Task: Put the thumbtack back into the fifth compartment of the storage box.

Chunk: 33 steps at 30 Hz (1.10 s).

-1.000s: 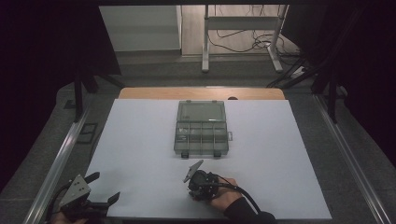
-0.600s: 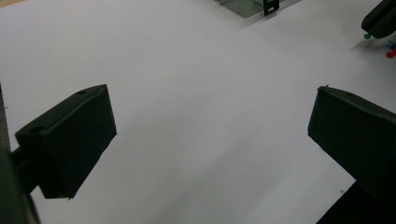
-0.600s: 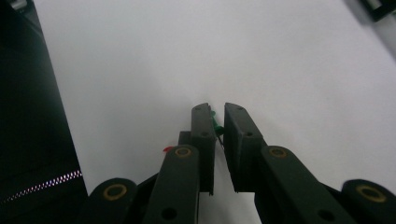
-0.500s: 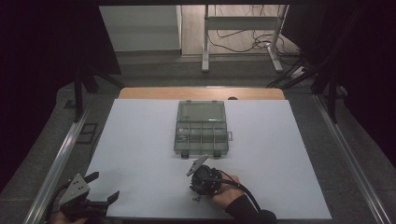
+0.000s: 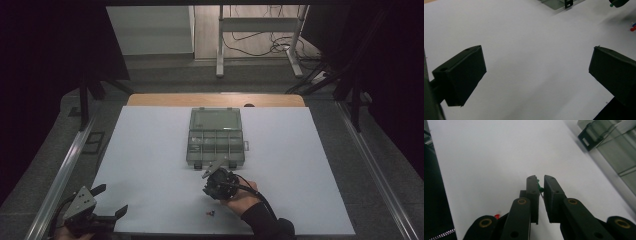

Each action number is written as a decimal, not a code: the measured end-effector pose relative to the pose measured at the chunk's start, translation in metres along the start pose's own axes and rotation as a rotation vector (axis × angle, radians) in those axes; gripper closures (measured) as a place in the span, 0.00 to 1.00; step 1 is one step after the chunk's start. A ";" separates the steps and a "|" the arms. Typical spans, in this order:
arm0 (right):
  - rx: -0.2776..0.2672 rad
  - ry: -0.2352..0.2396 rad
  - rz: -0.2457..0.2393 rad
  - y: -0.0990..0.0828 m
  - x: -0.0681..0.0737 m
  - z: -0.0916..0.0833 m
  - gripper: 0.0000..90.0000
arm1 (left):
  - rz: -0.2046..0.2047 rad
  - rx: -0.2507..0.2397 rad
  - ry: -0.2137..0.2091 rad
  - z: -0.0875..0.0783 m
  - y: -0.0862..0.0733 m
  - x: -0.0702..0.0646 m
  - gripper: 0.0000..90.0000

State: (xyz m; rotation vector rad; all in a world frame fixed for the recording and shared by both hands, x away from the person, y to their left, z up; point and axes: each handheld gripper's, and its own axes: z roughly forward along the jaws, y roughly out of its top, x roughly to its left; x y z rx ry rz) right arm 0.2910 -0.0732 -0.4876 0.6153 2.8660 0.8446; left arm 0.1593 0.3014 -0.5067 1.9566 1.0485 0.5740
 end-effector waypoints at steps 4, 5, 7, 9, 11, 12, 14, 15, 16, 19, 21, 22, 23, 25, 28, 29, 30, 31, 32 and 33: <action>-0.022 -0.009 0.016 0.002 -0.007 -0.002 0.92 | 0.002 0.000 -0.001 0.000 0.000 0.000 0.02; -0.022 -0.009 0.016 0.002 -0.007 -0.002 0.92 | 0.002 0.000 -0.001 0.000 0.000 0.000 0.02; -0.031 -0.018 0.025 0.005 -0.011 -0.003 0.92 | 0.003 0.000 -0.002 0.000 0.000 0.000 0.02; -0.035 -0.021 0.029 0.006 -0.012 -0.003 0.92 | 0.003 0.000 -0.002 0.000 0.000 0.000 0.02; -0.042 -0.029 0.030 0.008 -0.015 -0.003 0.92 | 0.004 0.000 -0.003 0.000 0.000 0.000 0.02; -0.046 -0.029 0.032 0.009 -0.016 -0.003 0.92 | 0.005 0.000 -0.003 0.000 0.000 0.000 0.02; -0.054 -0.037 0.037 0.012 -0.019 -0.003 0.92 | 0.006 0.000 -0.004 0.000 0.000 0.000 0.02; -0.056 -0.038 0.038 0.013 -0.020 -0.003 0.92 | 0.007 0.000 -0.003 0.000 0.000 0.000 0.02; -0.056 -0.038 0.038 0.013 -0.020 -0.003 0.92 | 0.007 0.000 -0.004 0.000 0.000 0.000 0.02; -0.071 -0.042 0.050 0.018 -0.025 -0.003 0.92 | 0.008 0.001 -0.005 0.000 0.000 0.000 0.02; -0.077 -0.049 0.055 0.019 -0.027 -0.003 0.92 | 0.009 0.000 -0.004 0.000 0.000 0.000 0.02; -0.079 -0.048 0.058 0.020 -0.028 -0.003 0.92 | 0.009 0.000 -0.004 0.000 0.000 0.000 0.02; -0.085 -0.048 0.059 0.021 -0.030 -0.003 0.92 | 0.009 0.001 -0.004 0.000 0.000 0.000 0.02; -0.090 -0.049 0.061 0.022 -0.031 -0.003 0.92 | 0.009 0.001 -0.004 0.000 0.000 0.000 0.02; -0.096 -0.055 0.063 0.026 -0.034 -0.003 0.92 | 0.011 0.002 -0.004 0.000 0.000 0.000 0.02; -0.098 -0.057 0.066 0.027 -0.034 -0.003 0.92 | 0.011 0.002 -0.004 0.000 0.000 0.000 0.02; -0.101 -0.060 0.067 0.029 -0.036 -0.002 0.92 | 0.012 0.002 -0.004 0.000 0.000 0.000 0.02; -0.101 -0.060 0.067 0.029 -0.036 -0.002 0.92 | 0.012 0.002 -0.004 0.000 0.000 0.000 0.02; -0.101 -0.063 0.066 0.031 -0.037 -0.001 0.92 | 0.012 0.002 -0.004 0.000 0.000 0.000 0.02; -0.102 -0.066 0.065 0.032 -0.038 -0.001 0.92 | 0.012 0.003 -0.005 0.000 0.000 0.000 0.02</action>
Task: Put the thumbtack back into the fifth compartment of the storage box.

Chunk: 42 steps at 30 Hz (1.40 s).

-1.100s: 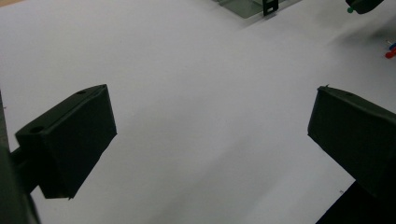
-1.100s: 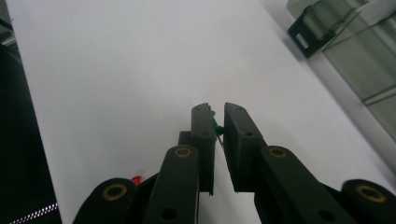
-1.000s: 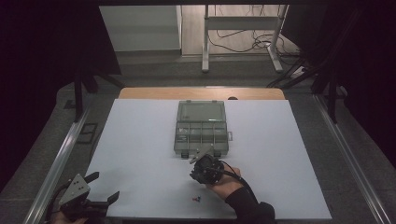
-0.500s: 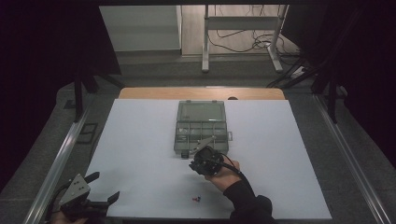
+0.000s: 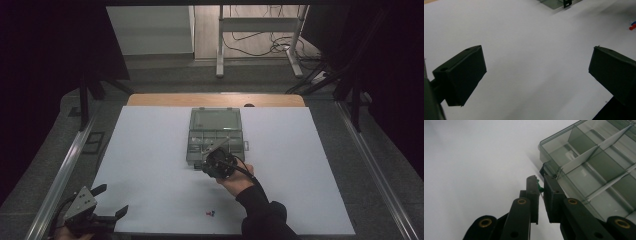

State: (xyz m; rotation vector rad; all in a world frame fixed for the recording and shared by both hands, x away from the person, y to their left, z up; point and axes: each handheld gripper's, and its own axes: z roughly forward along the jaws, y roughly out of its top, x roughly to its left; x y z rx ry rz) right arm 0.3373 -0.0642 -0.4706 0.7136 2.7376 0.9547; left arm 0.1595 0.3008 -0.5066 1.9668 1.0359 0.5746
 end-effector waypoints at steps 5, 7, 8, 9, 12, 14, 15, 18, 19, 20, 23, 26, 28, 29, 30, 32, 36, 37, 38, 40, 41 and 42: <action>-0.006 -0.015 0.008 0.005 -0.004 0.003 0.92 | 0.001 0.000 0.000 0.000 0.000 0.000 0.02; -0.009 -0.015 0.014 0.006 -0.004 0.004 0.92 | 0.001 0.001 0.000 0.000 0.000 0.000 0.02; -0.010 -0.016 0.014 0.007 -0.005 0.004 0.92 | 0.002 0.001 0.000 0.000 0.000 0.000 0.02; -0.013 -0.013 0.021 0.008 -0.005 0.004 0.92 | 0.002 0.001 -0.001 0.000 0.000 0.000 0.02; -0.018 -0.013 0.023 0.013 -0.007 0.006 0.92 | 0.004 0.001 -0.002 0.000 0.000 -0.001 0.02; -0.018 -0.013 0.026 0.015 -0.008 0.008 0.92 | 0.004 0.003 -0.002 0.000 0.000 -0.001 0.02; -0.018 -0.013 0.026 0.015 -0.008 0.008 0.92 | 0.004 0.003 -0.002 0.000 0.000 -0.001 0.02; -0.018 -0.020 0.029 0.019 -0.011 0.012 0.92 | 0.004 0.003 -0.002 0.000 0.000 -0.001 0.02; -0.022 -0.023 0.029 0.021 -0.012 0.013 0.92 | 0.004 0.003 -0.003 0.000 0.000 -0.001 0.02; -0.021 -0.024 0.033 0.022 -0.013 0.013 0.92 | 0.004 0.003 -0.003 0.000 0.000 -0.001 0.02; -0.023 -0.030 0.032 0.026 -0.015 0.015 0.92 | 0.004 0.003 -0.003 0.000 0.000 -0.001 0.02; -0.026 -0.035 0.029 0.028 -0.016 0.017 0.92 | 0.006 0.003 -0.003 0.000 0.000 -0.001 0.02; -0.025 -0.045 0.030 0.032 -0.017 0.019 0.92 | 0.006 0.003 -0.003 0.000 0.000 -0.001 0.02; -0.025 -0.045 0.030 0.032 -0.017 0.019 0.92 | 0.007 0.002 -0.004 0.000 0.000 -0.001 0.02; -0.025 -0.049 0.029 0.034 -0.019 0.021 0.92 | 0.007 0.002 -0.004 0.000 0.000 -0.001 0.02; -0.024 -0.051 0.032 0.035 -0.019 0.022 0.92 | 0.007 0.002 -0.004 0.000 0.000 -0.001 0.02; -0.021 -0.063 0.030 0.038 -0.022 0.026 0.92 | 0.006 0.003 -0.007 0.000 0.000 -0.001 0.02; -0.020 -0.065 0.030 0.039 -0.022 0.028 0.92 | 0.006 0.003 -0.007 0.000 0.000 -0.001 0.02; -0.016 -0.071 0.030 0.041 -0.023 0.030 0.92 | 0.008 0.004 -0.006 0.001 0.000 -0.001 0.02; -0.015 -0.073 0.030 0.042 -0.023 0.032 0.92 | 0.010 0.005 -0.005 0.001 0.000 -0.001 0.02; -0.012 -0.077 0.031 0.043 -0.024 0.035 0.92 | 0.015 0.007 -0.004 0.001 0.000 -0.002 0.02; -0.012 -0.077 0.031 0.043 -0.024 0.035 0.92 | 0.015 0.007 -0.004 0.001 0.000 -0.002 0.02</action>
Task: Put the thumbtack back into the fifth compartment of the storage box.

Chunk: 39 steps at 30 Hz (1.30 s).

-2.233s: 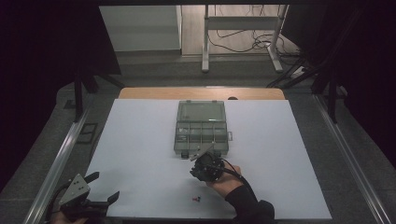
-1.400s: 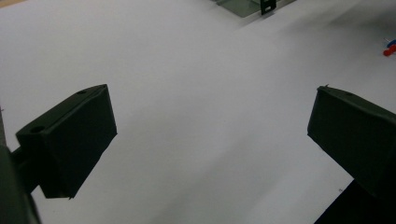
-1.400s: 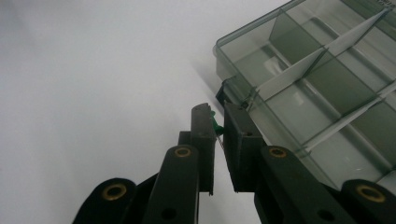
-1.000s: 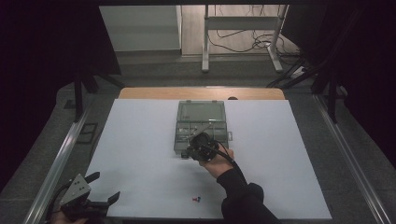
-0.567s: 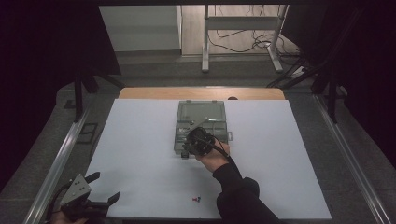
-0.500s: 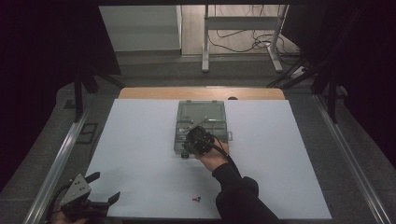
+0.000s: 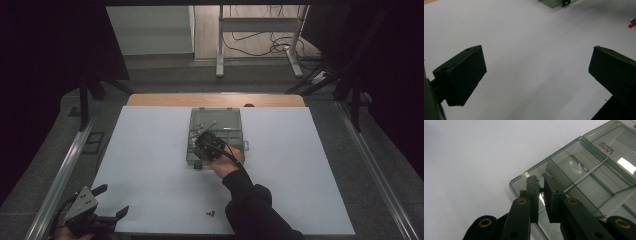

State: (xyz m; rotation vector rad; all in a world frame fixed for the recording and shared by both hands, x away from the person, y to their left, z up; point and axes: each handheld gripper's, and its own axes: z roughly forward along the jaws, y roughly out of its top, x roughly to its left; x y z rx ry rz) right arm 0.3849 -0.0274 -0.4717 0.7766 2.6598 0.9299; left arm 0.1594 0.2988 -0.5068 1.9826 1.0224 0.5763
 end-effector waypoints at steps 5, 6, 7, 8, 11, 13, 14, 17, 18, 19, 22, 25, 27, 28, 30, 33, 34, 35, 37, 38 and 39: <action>0.014 -0.015 -0.004 0.004 -0.002 0.009 0.92 | 0.005 0.004 0.000 0.000 0.000 0.000 0.02; 0.016 -0.018 -0.006 0.005 -0.002 0.011 0.92 | 0.005 0.004 0.000 0.000 0.000 0.000 0.02; 0.017 -0.022 -0.008 0.006 -0.002 0.012 0.91 | 0.006 0.005 0.000 0.000 0.000 0.000 0.02; 0.021 -0.025 -0.010 0.006 -0.003 0.014 0.91 | 0.007 0.005 -0.001 0.000 0.000 0.000 0.02; 0.027 -0.032 -0.012 0.008 -0.003 0.018 0.90 | 0.010 0.005 -0.001 0.001 0.000 -0.001 0.02; 0.027 -0.035 -0.016 0.009 -0.003 0.019 0.87 | 0.011 0.006 -0.001 0.001 0.000 -0.001 0.02; 0.029 -0.035 -0.020 0.009 -0.003 0.019 0.87 | 0.012 0.006 -0.001 0.001 0.000 -0.001 0.02; 0.031 -0.037 -0.022 0.009 -0.003 0.018 0.84 | 0.013 0.007 -0.001 0.001 0.000 -0.001 0.02; 0.033 -0.036 -0.023 0.008 -0.002 0.016 0.82 | 0.013 0.007 -0.001 0.001 0.000 -0.001 0.02; 0.034 -0.036 -0.025 0.008 -0.002 0.015 0.81 | 0.014 0.007 -0.001 0.001 0.000 -0.001 0.02; 0.035 -0.039 -0.027 0.008 -0.001 0.013 0.78 | 0.016 0.009 0.000 0.001 0.001 -0.001 0.02; 0.052 -0.035 -0.034 0.007 0.002 0.007 0.71 | 0.016 0.009 0.000 0.001 0.001 -0.002 0.02; 0.068 -0.029 -0.038 0.006 0.002 0.005 0.68 | 0.016 0.009 0.001 0.001 0.001 -0.002 0.02; 0.068 -0.029 -0.038 0.006 0.002 0.005 0.68 | 0.017 0.009 0.000 0.001 0.001 -0.002 0.02; 0.067 -0.021 -0.033 0.004 0.004 0.002 0.65 | 0.018 0.009 0.000 0.001 0.001 -0.002 0.02; 0.074 -0.017 -0.041 0.001 0.005 -0.001 0.60 | 0.019 0.010 0.000 0.001 0.001 -0.002 0.02; 0.070 -0.013 -0.042 0.000 0.005 -0.002 0.58 | 0.020 0.010 0.000 0.001 0.001 -0.002 0.02; 0.063 -0.002 -0.042 -0.003 0.006 -0.004 0.55 | 0.020 0.010 0.000 0.001 0.001 -0.002 0.02; 0.061 0.000 -0.043 -0.004 0.006 -0.005 0.54 | 0.020 0.010 0.000 0.001 0.001 -0.002 0.02; 0.057 0.004 -0.043 -0.005 0.006 -0.006 0.52 | 0.020 0.010 0.000 0.001 0.001 -0.002 0.02; 0.053 0.010 -0.053 -0.008 0.006 -0.009 0.49 | 0.021 0.011 0.000 0.001 0.001 -0.002 0.02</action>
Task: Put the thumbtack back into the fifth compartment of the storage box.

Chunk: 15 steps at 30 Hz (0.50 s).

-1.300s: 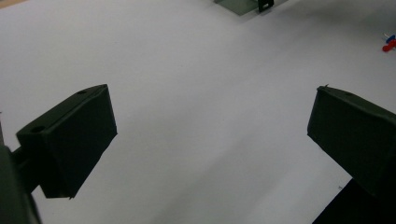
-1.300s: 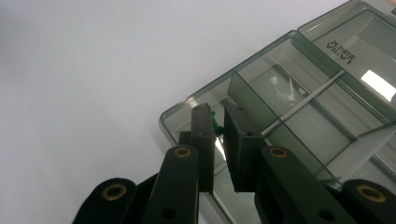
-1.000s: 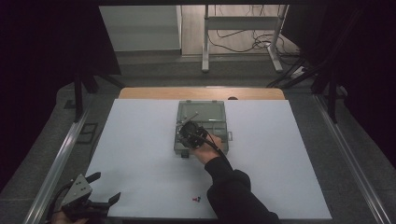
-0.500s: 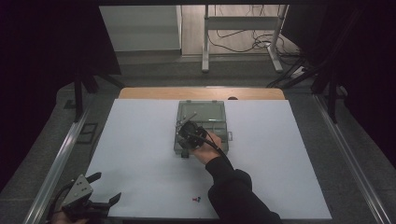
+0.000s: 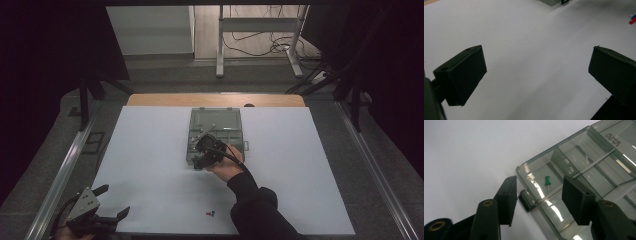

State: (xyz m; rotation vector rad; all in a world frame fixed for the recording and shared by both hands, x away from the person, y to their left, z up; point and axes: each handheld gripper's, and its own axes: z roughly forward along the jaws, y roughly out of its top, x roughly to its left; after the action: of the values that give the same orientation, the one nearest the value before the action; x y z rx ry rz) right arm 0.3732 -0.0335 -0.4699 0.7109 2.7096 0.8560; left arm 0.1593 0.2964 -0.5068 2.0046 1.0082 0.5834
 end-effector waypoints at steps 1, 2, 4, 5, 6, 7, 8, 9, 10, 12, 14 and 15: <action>0.000 0.000 0.000 0.000 0.000 0.000 0.49 | 0.001 0.000 0.000 0.000 0.000 0.000 0.02; 0.000 -0.003 -0.009 -0.002 0.001 -0.002 0.46 | 0.002 0.001 0.000 0.000 0.000 0.000 0.02; -0.007 -0.008 -0.011 -0.005 0.002 -0.005 0.43 | 0.004 0.001 0.001 0.000 0.000 0.000 0.02; -0.007 -0.008 -0.011 -0.005 0.002 -0.005 0.43 | 0.006 0.003 0.001 0.000 0.000 0.000 0.02; -0.012 -0.008 -0.012 -0.007 0.003 -0.006 0.42 | 0.006 0.003 0.001 0.000 0.000 0.000 0.02; -0.016 -0.013 -0.011 -0.009 0.004 -0.009 0.39 | 0.007 0.004 0.001 0.000 0.000 0.000 0.02; -0.016 -0.013 -0.011 -0.009 0.004 -0.009 0.39 | 0.008 0.004 0.001 0.000 0.000 -0.001 0.02; -0.017 -0.012 -0.012 -0.011 0.004 -0.010 0.38 | 0.006 0.003 0.001 0.000 0.000 -0.001 0.02; -0.020 -0.008 -0.013 -0.014 0.006 -0.012 0.34 | 0.007 0.003 0.001 0.000 0.000 -0.001 0.02; -0.022 -0.004 -0.011 -0.017 0.007 -0.013 0.31 | 0.009 0.005 0.001 0.000 0.000 -0.001 0.02; -0.023 -0.001 -0.013 -0.019 0.008 -0.014 0.30 | 0.009 0.005 0.002 0.000 0.000 -0.001 0.02; -0.025 0.000 -0.011 -0.021 0.009 -0.014 0.28 | 0.009 0.005 0.001 0.000 0.000 -0.001 0.02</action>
State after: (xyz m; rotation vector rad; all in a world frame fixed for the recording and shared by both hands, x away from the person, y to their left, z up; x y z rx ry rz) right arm 0.3530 -0.0510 -0.4709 0.6902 2.6954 0.8854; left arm 0.1593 0.2953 -0.5068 2.0149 1.0026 0.5878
